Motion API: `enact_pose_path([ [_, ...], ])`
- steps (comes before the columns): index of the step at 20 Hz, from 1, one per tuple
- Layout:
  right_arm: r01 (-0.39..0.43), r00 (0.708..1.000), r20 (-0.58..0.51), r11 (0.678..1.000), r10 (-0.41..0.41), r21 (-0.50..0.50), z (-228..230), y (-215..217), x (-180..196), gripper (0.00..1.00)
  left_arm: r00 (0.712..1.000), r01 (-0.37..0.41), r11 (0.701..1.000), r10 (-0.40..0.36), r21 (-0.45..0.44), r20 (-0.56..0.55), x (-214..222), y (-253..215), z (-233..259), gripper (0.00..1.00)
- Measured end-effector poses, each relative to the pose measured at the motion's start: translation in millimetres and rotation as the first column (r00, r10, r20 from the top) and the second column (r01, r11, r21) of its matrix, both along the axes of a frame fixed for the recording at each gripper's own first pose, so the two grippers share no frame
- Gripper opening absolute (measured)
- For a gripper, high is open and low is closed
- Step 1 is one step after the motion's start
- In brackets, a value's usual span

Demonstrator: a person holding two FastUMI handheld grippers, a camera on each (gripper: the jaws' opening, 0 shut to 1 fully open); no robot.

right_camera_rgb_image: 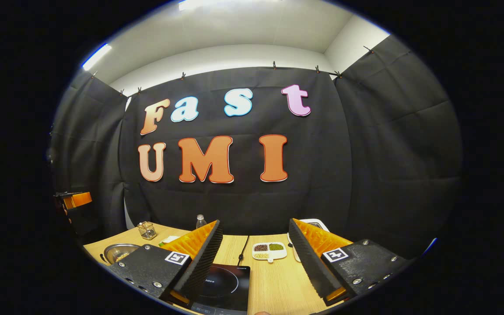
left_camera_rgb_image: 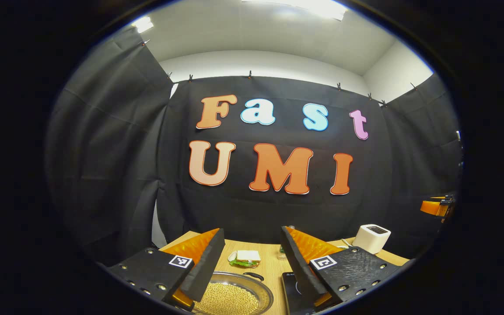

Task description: First push the handle of the pot to place it horizontally, then grasp the pot with both hands and set it on the induction cooktop.

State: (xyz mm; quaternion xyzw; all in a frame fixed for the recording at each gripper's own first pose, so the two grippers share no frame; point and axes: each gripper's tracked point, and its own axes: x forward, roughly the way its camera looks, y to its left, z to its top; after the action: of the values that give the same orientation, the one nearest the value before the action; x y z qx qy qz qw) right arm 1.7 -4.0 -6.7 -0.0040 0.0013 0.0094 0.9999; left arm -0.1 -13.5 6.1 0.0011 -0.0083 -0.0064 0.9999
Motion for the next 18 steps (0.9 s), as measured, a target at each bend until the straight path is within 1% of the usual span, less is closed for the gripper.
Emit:
enact_pose_path([
  [2,-0.001,1.000,-0.003,1.000,0.001,0.003,-1.7,-0.4,2.1,0.95,1.000,0.019,1.000,-0.019,-0.025,-0.004,-0.4,-0.1,-2.6,0.85],
  [3,-0.001,1.000,-0.006,1.000,0.001,0.005,-2.6,-0.2,2.6,1.00,0.999,0.035,0.999,-0.035,-0.034,-0.009,0.7,-2.3,-5.9,0.87],
  [4,-0.001,1.000,-0.009,1.000,0.001,0.009,-4.0,-1.1,3.1,1.00,0.999,0.039,0.998,-0.040,-0.038,-0.016,0.5,-1.2,-9.1,0.80],
  [5,-0.001,1.000,-0.012,1.000,0.001,0.011,-5.1,-1.5,3.2,1.00,0.999,0.043,0.999,-0.044,-0.033,-0.023,0.6,-0.2,-11.0,0.75],
  [6,-0.001,1.000,-0.014,1.000,0.001,0.012,-6.0,-1.3,4.5,0.95,0.998,0.047,0.999,-0.048,-0.023,-0.030,0.9,-0.3,-14.3,0.74],
  [7,0.000,1.000,-0.014,1.000,0.000,0.013,-6.4,-0.6,5.0,0.95,0.998,0.046,0.999,-0.046,-0.016,-0.037,1.5,1.9,-16.6,0.59],
  [9,0.000,1.000,-0.014,1.000,0.000,0.013,-6.3,-0.4,5.0,0.95,0.997,0.063,0.998,-0.064,-0.015,-0.042,-0.2,-0.6,-17.2,0.53],
  [11,-0.005,1.000,-0.016,1.000,0.005,0.015,-6.5,2.4,5.6,0.95,0.996,0.078,0.997,-0.079,-0.023,-0.046,-1.9,-2.3,-20.1,0.39],
  [12,-0.007,1.000,-0.016,1.000,0.007,0.015,-6.1,3.7,7.4,0.95,0.996,0.082,0.996,-0.083,-0.022,-0.045,-2.5,-0.6,-19.5,0.39],
  [13,-0.008,1.000,-0.017,1.000,0.008,0.013,-7.1,4.5,8.1,0.95,0.996,0.078,0.997,-0.079,-0.021,-0.044,-2.7,1.9,-18.5,0.36],
  [15,-0.008,1.000,-0.021,1.000,0.008,0.010,-9.2,5.5,8.2,0.95,0.997,0.065,0.998,-0.065,-0.013,-0.044,-4.5,7.8,-21.2,0.22],
  [16,-0.008,1.000,-0.022,1.000,0.008,0.012,-10.5,6.7,9.6,1.00,0.996,0.071,0.997,-0.071,-0.016,-0.044,-6.2,7.6,-22.4,0.22],
  [17,-0.010,1.000,-0.025,1.000,0.010,0.013,-11.2,8.2,10.3,0.95,0.996,0.067,0.997,-0.068,-0.023,-0.049,-5.6,10.7,-24.5,0.14],
  [18,-0.012,1.000,-0.027,1.000,0.013,0.015,-12.0,10.5,10.8,0.95,0.996,0.068,0.997,-0.070,-0.026,-0.055,-7.0,12.8,-26.2,0.10],
])
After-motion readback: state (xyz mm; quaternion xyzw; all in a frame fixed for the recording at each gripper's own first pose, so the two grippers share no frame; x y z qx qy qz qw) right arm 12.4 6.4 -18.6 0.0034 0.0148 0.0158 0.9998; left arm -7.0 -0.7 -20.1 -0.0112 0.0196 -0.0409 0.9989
